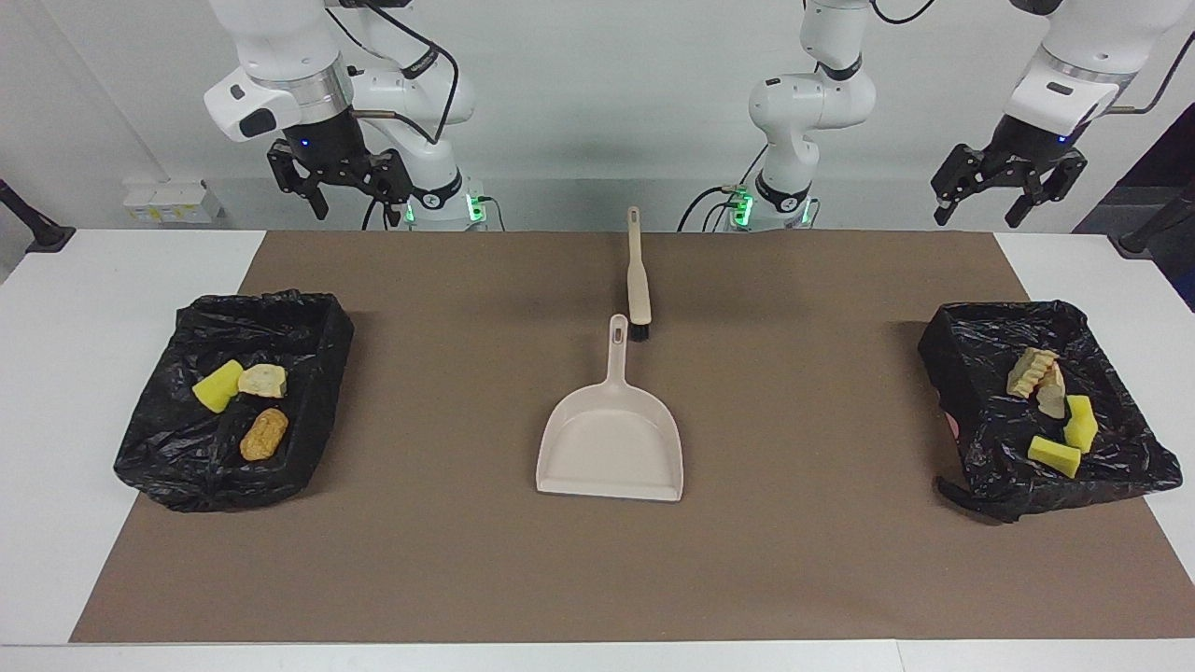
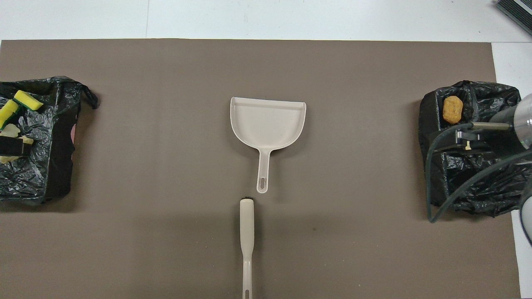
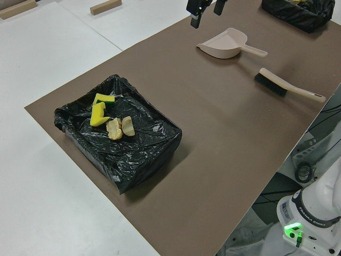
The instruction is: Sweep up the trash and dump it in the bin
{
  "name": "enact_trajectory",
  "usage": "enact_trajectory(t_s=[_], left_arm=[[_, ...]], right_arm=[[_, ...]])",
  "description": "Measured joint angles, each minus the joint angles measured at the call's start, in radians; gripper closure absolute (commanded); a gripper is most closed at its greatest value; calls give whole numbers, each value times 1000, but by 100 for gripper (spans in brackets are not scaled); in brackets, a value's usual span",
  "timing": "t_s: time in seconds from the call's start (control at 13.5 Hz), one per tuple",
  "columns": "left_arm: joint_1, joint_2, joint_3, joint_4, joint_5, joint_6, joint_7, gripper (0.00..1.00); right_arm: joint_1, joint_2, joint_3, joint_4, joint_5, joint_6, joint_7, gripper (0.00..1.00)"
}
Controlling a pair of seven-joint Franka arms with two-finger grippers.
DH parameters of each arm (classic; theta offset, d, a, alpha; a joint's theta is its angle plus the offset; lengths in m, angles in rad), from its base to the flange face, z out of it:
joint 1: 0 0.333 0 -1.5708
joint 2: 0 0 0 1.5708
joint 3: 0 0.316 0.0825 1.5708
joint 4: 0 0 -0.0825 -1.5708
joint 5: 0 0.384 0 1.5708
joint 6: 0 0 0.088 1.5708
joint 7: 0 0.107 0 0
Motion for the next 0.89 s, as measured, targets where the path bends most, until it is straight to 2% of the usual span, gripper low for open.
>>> enact_trajectory(t_s=[0.89], left_arm=[[0, -3, -3, 0, 0, -15, -20, 0]], right_arm=[[-1, 0, 0, -1, 0, 0, 0, 0]])
